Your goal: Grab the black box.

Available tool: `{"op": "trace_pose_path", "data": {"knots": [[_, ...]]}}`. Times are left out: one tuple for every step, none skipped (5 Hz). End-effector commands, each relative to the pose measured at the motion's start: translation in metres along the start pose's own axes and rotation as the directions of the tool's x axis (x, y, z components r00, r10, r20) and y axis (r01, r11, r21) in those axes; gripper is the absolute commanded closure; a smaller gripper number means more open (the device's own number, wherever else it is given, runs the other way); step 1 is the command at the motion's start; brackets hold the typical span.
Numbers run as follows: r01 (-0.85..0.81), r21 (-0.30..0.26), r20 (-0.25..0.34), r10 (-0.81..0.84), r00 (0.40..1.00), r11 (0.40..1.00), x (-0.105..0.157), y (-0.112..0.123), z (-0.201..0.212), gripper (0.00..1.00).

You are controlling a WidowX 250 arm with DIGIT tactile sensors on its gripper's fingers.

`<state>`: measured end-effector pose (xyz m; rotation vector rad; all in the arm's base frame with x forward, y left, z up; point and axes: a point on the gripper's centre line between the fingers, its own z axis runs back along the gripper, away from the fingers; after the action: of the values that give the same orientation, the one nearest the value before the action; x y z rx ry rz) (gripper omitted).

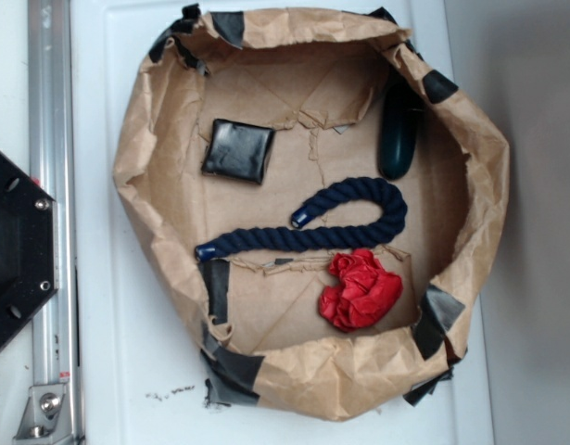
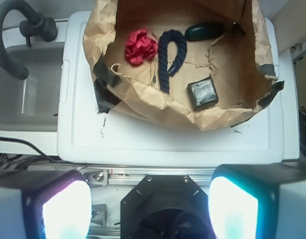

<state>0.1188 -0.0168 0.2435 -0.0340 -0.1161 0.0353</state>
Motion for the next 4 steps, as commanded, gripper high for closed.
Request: {"op": "trace_pose_path", "data": {"knots": [[0.0,0.0,0.0,0.0,1.0,1.0,0.0,0.0,0.0,0.0],[0.006,0.033,-0.019,-0.005,1.0,0.999,0.045,0.028,-0.052,0.0],[-0.001,0.042,-0.055,0.004,0.998,0.999,0.081,0.048,-0.097,0.0],[0.025,0.026,-0.073,-0.023,0.997,0.999,0.095,0.071,-0.133,0.0]]}}
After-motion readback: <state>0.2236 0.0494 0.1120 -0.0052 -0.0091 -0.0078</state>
